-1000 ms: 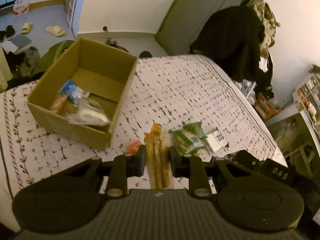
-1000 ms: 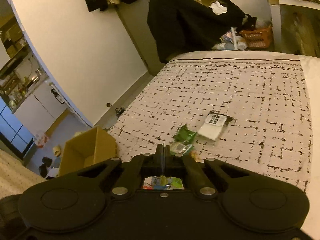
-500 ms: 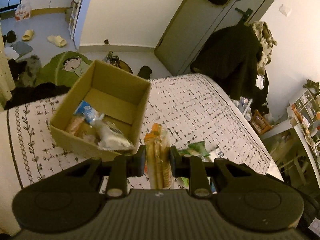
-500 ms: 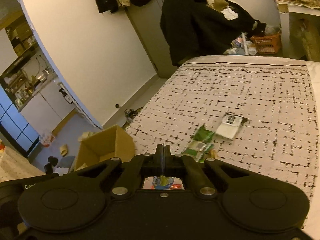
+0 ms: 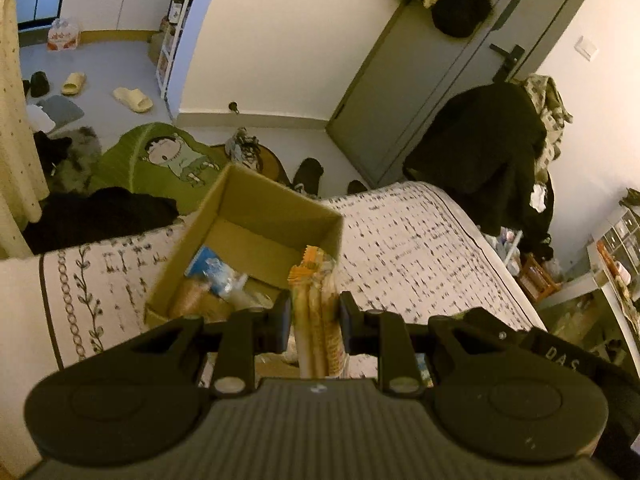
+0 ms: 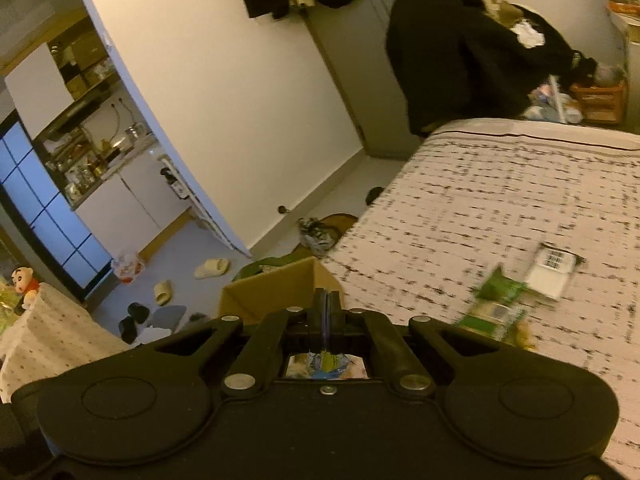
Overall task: Organize snacks
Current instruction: 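Carry both packets over the box and open both grippers to drop them in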
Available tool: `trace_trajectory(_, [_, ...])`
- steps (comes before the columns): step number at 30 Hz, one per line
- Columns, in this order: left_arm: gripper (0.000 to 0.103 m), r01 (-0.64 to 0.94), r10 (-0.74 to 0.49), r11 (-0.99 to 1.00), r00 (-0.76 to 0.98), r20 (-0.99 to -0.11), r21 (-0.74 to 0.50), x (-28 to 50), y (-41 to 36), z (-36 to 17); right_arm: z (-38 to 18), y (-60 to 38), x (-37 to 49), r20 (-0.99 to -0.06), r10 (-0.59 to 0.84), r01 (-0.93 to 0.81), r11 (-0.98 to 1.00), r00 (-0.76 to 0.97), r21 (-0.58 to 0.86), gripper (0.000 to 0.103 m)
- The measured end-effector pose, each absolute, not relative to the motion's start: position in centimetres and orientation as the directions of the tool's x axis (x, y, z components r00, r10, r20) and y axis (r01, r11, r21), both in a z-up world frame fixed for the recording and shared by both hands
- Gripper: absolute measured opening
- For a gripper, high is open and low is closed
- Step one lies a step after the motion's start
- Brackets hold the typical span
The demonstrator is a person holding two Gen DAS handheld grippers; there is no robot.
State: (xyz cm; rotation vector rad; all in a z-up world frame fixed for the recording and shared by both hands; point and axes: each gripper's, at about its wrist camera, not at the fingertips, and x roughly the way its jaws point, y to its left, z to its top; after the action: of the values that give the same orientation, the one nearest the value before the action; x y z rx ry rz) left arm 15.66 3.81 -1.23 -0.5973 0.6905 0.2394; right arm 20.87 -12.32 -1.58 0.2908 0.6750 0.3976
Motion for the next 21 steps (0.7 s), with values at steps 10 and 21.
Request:
trace_trajectory(10, [0.023, -0.435, 0.06, 0.791, 0.755, -0.653, -0.43, 17.2, 7.8, -1.2, -1.0, -7.6, 23.5, -0.527, 0.499, -0.315, 0.86, 0.689, 0.402, 0.0])
trace_trajectory(21, [0.023, -0.446, 0.08, 0.795, 0.748, -0.659, -0.411, 19.6, 10.0, -2.6, -3.7, -5.0, 25.6, -0.527, 0.542, -0.348, 0.835, 0.655, 0.426, 0.0])
